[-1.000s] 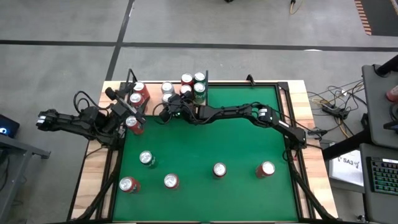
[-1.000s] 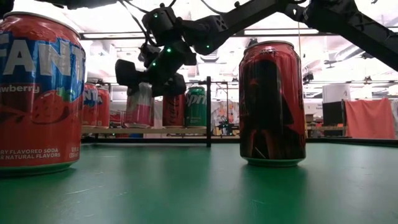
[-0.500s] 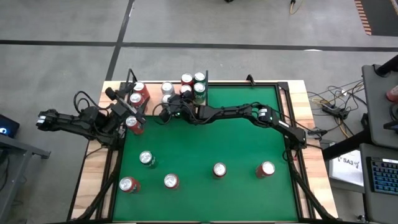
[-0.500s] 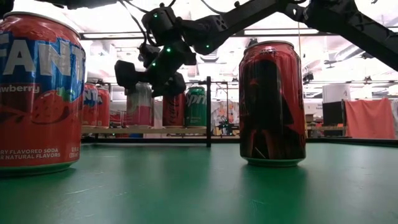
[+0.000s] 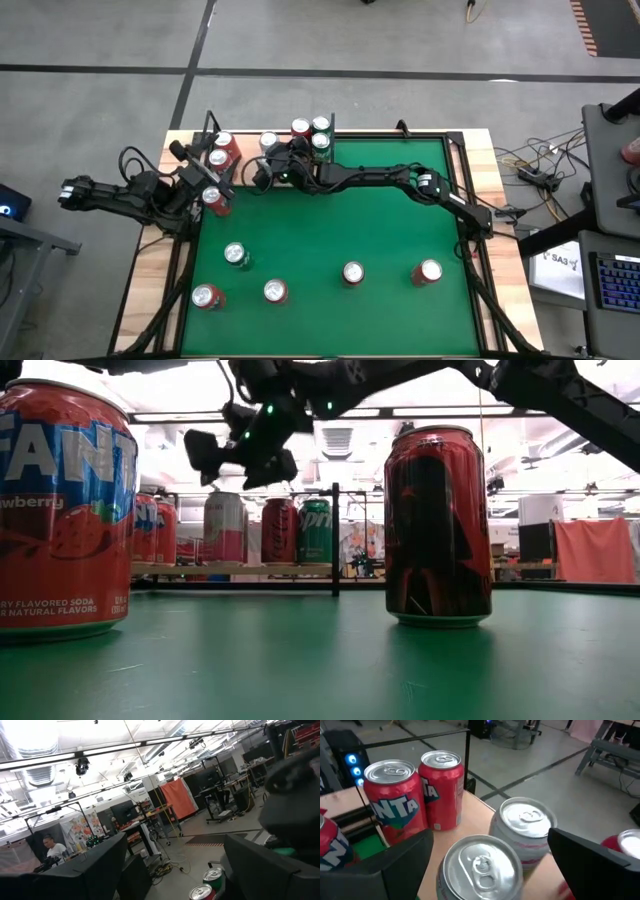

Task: Place canned beverage on shelf
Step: Put the pink-white soda can on the shelf aligned with the other pink-white soda can

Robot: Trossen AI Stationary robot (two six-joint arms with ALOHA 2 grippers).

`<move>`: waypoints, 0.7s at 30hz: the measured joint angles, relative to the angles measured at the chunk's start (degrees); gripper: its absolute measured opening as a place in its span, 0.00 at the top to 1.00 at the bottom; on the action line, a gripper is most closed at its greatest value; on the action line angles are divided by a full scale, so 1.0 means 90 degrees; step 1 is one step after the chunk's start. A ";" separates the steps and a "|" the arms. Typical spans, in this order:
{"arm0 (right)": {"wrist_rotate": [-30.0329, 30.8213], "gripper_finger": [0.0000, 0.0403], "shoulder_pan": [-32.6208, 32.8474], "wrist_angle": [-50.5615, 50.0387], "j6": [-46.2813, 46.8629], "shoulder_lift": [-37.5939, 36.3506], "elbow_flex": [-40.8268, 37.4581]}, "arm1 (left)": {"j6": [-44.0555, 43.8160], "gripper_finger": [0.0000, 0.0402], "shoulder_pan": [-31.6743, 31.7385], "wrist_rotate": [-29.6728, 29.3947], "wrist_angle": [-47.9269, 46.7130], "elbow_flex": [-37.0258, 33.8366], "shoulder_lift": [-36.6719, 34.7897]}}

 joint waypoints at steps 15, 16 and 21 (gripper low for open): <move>-0.2455 0.31 -0.0003 -0.3539 -0.0719 -0.0300 0.1353 | 0.0000 0.21 0.0000 0.0000 -0.0010 0.0000 0.0000; -0.2510 0.36 -0.0017 -0.3689 -0.0716 -0.0300 0.1353 | 0.0000 0.21 0.0000 0.0001 -0.0011 0.0000 0.0000; -0.2503 0.67 -0.0160 -0.4216 -0.0600 -0.0274 0.1350 | 0.0000 0.21 -0.0002 0.0000 -0.0010 0.0000 0.0000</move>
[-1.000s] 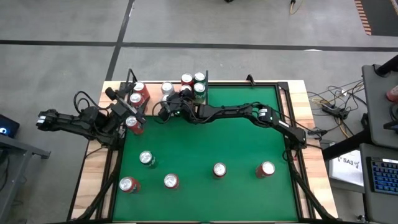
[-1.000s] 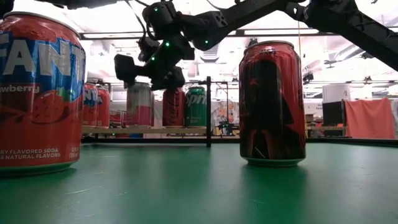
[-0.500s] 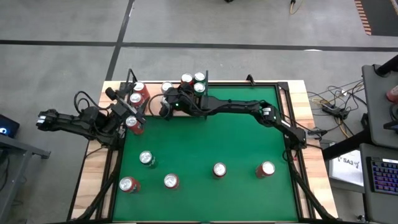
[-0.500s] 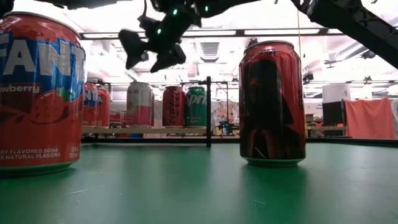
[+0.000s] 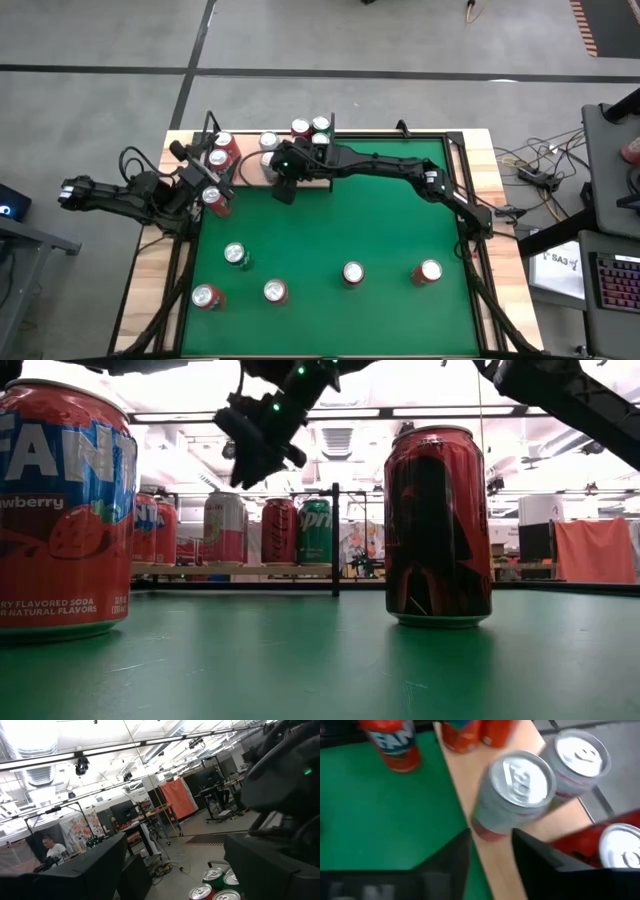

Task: Place canned beverage on shelf
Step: Put the pink-white soda can on the shelf aligned with the other pink-white soda can

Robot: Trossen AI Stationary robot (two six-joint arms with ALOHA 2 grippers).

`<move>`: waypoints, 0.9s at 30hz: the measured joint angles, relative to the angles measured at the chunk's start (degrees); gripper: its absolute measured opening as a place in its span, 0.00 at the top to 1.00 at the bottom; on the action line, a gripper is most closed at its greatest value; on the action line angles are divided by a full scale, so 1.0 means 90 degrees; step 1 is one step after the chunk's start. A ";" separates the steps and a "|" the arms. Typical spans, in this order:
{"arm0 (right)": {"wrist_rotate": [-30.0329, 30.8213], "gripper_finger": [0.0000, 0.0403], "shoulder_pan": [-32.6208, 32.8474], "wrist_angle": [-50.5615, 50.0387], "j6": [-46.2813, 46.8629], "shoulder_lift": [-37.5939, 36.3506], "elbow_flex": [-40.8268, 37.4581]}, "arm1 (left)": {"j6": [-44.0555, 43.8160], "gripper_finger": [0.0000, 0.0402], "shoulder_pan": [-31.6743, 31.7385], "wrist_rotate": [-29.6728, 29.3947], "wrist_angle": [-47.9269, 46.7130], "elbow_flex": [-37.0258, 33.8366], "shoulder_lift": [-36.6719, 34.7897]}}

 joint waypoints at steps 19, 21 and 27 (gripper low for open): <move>0.0012 0.98 -0.0170 0.0605 -0.0221 0.0374 -0.0068 | 0.0027 0.21 0.0000 0.0002 -0.0015 0.0000 0.0000; 0.0012 0.98 -0.0170 0.0595 -0.0219 0.0374 -0.0068 | 0.0027 0.21 0.0002 0.0002 -0.0017 0.0000 0.0000; 0.0012 0.98 -0.0172 0.0643 -0.0235 0.0379 -0.0068 | 0.0027 0.21 0.0002 0.0002 -0.0017 0.0000 0.0000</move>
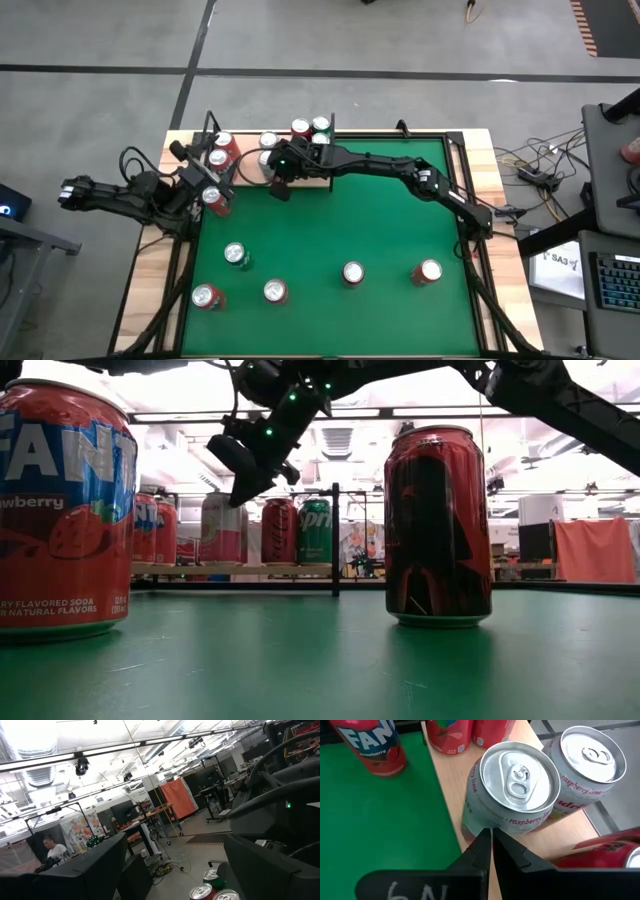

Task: Place canned beverage on shelf
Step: Put the pink-white soda can on the shelf aligned with the other pink-white soda can, then put the green soda can on the shelf aligned with the other green soda can

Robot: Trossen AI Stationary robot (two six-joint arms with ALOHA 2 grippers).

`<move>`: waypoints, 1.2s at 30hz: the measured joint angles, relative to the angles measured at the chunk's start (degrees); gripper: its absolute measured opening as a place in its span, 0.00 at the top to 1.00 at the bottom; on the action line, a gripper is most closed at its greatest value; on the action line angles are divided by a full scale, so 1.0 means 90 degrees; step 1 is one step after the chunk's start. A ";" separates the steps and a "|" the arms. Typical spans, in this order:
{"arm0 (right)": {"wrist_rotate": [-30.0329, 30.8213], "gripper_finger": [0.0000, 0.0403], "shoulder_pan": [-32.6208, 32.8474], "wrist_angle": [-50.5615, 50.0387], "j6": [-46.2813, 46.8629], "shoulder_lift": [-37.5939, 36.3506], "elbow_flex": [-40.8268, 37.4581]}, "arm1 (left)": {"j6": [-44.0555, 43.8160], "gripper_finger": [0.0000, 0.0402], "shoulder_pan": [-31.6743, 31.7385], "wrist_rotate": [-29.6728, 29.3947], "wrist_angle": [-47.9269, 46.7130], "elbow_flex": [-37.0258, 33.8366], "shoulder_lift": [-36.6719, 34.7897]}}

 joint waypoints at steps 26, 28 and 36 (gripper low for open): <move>0.0561 0.98 -0.0075 0.0377 -0.0257 -0.0216 0.0083 | 0.0046 0.21 -0.0001 0.0000 -0.0053 0.0000 0.0000; 0.0564 0.98 -0.0148 0.0643 -0.0331 -0.0216 0.0083 | 0.0046 0.21 -0.0002 0.0000 -0.0053 0.0000 0.0000; 0.0409 0.98 -0.0441 0.1901 -0.0595 -0.0159 0.0082 | 0.0077 0.21 -0.0002 0.0000 -0.0049 0.0000 0.0000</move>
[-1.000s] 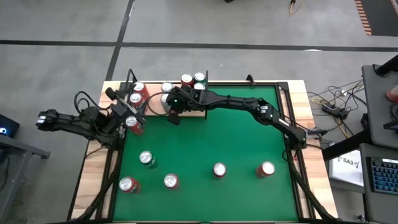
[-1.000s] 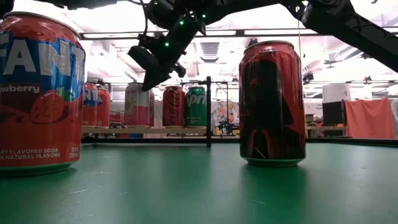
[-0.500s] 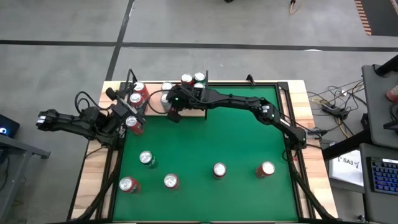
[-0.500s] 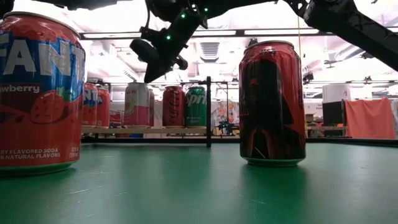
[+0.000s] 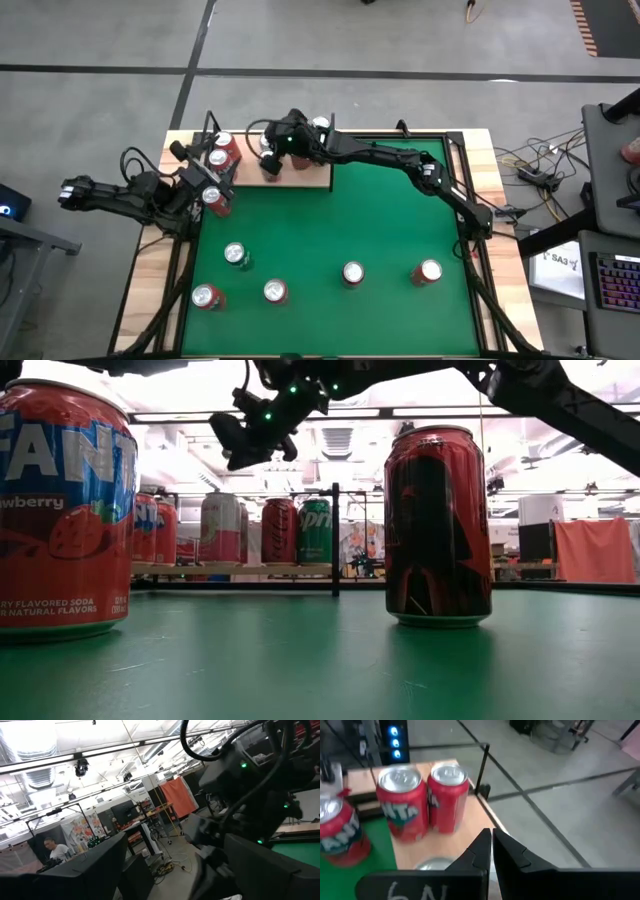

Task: Place canned beverage on shelf
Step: Put the green soda can on the shelf aligned with the other green soda can

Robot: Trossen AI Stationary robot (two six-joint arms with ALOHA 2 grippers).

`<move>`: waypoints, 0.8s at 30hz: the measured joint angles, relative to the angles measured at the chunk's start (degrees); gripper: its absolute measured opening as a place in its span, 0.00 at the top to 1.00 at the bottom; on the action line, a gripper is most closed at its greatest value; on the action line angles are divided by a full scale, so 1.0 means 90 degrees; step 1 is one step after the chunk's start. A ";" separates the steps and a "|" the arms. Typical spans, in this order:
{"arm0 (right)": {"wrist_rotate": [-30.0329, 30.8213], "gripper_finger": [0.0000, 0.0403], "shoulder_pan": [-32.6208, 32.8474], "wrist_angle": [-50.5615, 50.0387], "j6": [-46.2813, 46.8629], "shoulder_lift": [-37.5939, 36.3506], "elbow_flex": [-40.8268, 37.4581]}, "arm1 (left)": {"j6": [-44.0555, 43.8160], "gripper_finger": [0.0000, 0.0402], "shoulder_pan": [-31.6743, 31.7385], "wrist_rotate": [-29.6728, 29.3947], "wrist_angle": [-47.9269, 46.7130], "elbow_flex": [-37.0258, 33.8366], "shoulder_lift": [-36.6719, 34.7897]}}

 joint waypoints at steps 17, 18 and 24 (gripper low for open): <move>-0.0586 0.98 -0.0200 0.0354 0.0162 0.0219 -0.0012 | 0.0046 0.21 0.0001 0.0000 -0.0002 0.0000 0.0000; -0.0586 0.98 -0.0200 0.0356 0.0164 0.0219 -0.0012 | 0.0046 0.21 0.0001 0.0000 -0.0002 0.0000 0.0000; -0.0584 0.98 -0.0186 0.0175 0.0197 0.0166 -0.0014 | 0.0046 0.21 0.0000 0.0000 -0.0002 0.0000 0.0000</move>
